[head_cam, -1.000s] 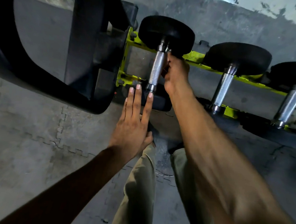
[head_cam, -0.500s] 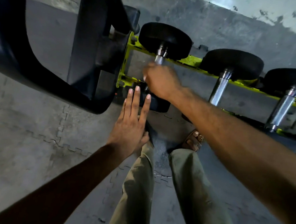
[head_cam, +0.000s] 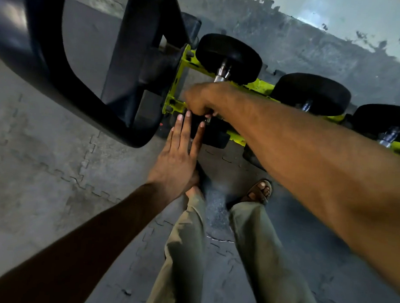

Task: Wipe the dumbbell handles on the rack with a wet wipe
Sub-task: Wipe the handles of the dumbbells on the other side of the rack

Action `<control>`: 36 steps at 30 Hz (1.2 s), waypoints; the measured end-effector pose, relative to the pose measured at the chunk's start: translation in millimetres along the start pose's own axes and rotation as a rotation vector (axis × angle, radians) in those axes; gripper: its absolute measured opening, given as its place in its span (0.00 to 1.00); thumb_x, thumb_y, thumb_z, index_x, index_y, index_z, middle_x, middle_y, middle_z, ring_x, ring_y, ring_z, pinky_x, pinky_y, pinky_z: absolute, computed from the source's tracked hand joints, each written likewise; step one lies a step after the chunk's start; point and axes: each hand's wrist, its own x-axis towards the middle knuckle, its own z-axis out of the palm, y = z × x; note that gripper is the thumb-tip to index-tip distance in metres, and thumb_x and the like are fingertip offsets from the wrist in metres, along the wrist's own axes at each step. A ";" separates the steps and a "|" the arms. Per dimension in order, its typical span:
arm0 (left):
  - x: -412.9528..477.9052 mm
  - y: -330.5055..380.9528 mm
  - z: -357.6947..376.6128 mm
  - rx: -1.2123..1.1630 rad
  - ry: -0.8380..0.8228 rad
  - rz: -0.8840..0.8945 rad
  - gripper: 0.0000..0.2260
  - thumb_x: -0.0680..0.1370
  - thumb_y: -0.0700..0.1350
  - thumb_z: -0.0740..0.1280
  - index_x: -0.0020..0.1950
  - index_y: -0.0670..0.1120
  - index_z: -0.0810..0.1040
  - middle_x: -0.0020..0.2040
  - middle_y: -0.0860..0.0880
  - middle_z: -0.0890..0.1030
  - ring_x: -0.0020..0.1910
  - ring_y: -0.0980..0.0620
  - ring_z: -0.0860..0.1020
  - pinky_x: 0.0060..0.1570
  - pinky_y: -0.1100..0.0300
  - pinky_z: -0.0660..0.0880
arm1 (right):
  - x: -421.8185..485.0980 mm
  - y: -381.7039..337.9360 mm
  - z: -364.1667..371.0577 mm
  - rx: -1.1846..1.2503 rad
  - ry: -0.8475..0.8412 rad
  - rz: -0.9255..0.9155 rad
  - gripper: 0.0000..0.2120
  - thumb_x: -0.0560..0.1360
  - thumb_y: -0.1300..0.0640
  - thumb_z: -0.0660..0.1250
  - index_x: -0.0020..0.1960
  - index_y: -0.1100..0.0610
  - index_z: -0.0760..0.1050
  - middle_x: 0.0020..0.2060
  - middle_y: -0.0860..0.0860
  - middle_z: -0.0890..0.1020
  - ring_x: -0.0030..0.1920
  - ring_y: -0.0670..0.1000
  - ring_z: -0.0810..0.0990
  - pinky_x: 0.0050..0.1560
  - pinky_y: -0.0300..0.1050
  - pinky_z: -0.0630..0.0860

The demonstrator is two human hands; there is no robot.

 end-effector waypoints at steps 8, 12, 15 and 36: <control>-1.0 5.3 -4.7 -0.002 -0.024 -0.003 0.54 0.77 0.61 0.69 0.83 0.38 0.33 0.81 0.29 0.34 0.82 0.30 0.39 0.82 0.39 0.51 | -29.7 35.3 51.6 0.188 0.372 -0.177 0.10 0.71 0.63 0.63 0.47 0.56 0.82 0.45 0.55 0.84 0.50 0.60 0.82 0.47 0.51 0.78; -3.0 2.4 -4.3 -0.001 -0.042 0.004 0.55 0.77 0.62 0.69 0.83 0.38 0.32 0.81 0.29 0.34 0.82 0.30 0.38 0.82 0.39 0.50 | -39.0 29.6 80.5 0.367 0.585 -0.071 0.09 0.70 0.65 0.66 0.46 0.55 0.80 0.46 0.54 0.81 0.49 0.59 0.80 0.43 0.53 0.78; -3.0 1.5 -3.1 -0.008 -0.042 0.008 0.56 0.77 0.63 0.69 0.83 0.38 0.33 0.81 0.28 0.34 0.82 0.30 0.39 0.82 0.38 0.52 | -37.7 31.3 101.6 0.658 0.594 0.211 0.06 0.71 0.62 0.69 0.46 0.53 0.80 0.42 0.49 0.84 0.46 0.54 0.83 0.44 0.49 0.80; -0.5 -9.8 -9.9 -0.056 -0.101 0.085 0.54 0.77 0.60 0.68 0.82 0.40 0.30 0.80 0.30 0.30 0.81 0.30 0.33 0.82 0.38 0.50 | -16.4 37.2 74.4 0.220 1.032 0.304 0.06 0.73 0.60 0.68 0.50 0.54 0.77 0.50 0.53 0.78 0.46 0.56 0.78 0.32 0.45 0.68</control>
